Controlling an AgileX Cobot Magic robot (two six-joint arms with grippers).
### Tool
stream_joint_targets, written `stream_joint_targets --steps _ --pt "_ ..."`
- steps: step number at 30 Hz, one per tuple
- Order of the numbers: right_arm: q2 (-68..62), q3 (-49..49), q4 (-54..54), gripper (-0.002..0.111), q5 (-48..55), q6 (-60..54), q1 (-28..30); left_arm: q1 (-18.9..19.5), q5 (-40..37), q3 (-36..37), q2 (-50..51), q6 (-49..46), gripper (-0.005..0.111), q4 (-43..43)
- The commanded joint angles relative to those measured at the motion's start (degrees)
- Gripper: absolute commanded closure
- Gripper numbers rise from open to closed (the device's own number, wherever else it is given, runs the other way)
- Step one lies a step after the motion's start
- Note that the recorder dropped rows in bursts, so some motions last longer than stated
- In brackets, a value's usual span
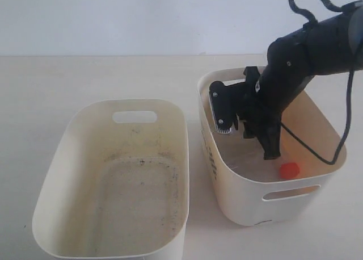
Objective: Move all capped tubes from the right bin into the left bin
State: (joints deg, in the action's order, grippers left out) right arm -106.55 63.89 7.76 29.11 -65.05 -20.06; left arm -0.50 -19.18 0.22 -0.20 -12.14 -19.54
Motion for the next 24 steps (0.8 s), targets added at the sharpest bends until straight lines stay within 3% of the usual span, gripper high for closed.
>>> stream_joint_targets --steps 1,12,16,20,24 --pt "3.56 -0.43 0.39 0.108 2.54 0.42 0.11 -0.06 0.28 -0.22 0.2 0.07 0.103 0.16" --pt "17.81 -0.43 -2.3 0.108 3.72 3.33 0.11 -0.06 0.28 -0.22 0.2 0.07 0.103 0.16" --pt "24.16 -0.43 -17.32 0.108 3.72 2.84 0.11 -0.06 0.28 -0.22 0.2 0.07 0.103 0.16" --pt "28.09 -0.43 -45.11 0.108 6.29 2.95 0.11 -0.06 0.28 -0.22 0.2 0.07 0.103 0.16" --pt "27.63 -0.43 -54.22 0.108 12.8 2.95 -2.5 -0.06 0.28 -0.22 0.2 0.07 0.103 0.16"
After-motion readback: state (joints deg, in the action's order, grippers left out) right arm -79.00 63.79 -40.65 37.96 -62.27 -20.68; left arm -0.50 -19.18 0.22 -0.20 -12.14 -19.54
